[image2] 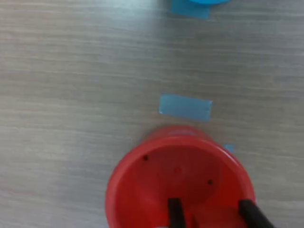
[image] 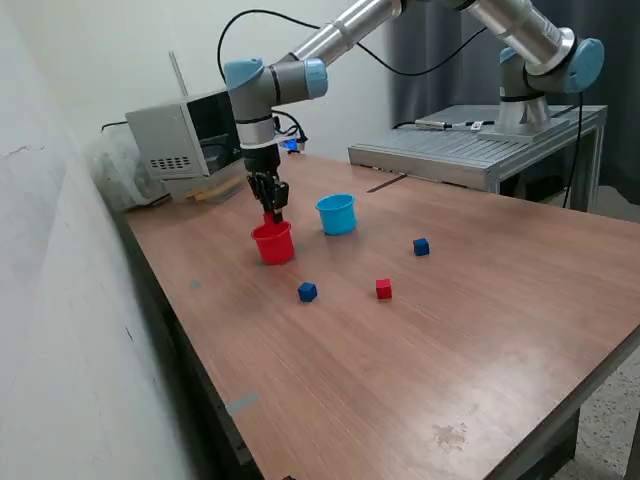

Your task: Place red objects in the red bin, and blue objects in the blue bin.

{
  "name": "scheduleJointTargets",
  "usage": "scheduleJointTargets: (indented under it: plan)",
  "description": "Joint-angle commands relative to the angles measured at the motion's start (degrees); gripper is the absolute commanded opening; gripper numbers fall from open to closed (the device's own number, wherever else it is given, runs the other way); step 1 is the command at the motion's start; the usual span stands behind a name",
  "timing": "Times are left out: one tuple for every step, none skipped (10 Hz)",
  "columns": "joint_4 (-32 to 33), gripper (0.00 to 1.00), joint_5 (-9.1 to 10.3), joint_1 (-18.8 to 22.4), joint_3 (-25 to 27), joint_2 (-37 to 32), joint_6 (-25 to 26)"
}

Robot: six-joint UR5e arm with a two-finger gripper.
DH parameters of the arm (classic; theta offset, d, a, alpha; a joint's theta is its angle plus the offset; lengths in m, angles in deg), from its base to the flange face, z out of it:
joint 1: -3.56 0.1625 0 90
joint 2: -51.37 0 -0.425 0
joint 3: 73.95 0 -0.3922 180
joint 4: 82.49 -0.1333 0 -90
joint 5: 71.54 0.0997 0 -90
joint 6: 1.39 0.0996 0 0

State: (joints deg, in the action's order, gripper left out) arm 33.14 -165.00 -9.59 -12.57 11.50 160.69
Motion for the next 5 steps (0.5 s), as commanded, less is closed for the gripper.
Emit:
scheduleJointTargets:
  plan:
    - [0.03,1.0,-0.32,0.14,-0.2,0.14,0.08]
    - [0.12,1.0,-0.67,0.06,-0.29,0.14,0.08]
    - [0.47,1.0,-1.37,0.05,0.06,0.06,0.08]
    - [0.21,1.0,-1.37,0.32,0.93,-1.34,0.34]
    - [-0.14,1.0,-1.03,2.84,4.42,-4.57,0.34]
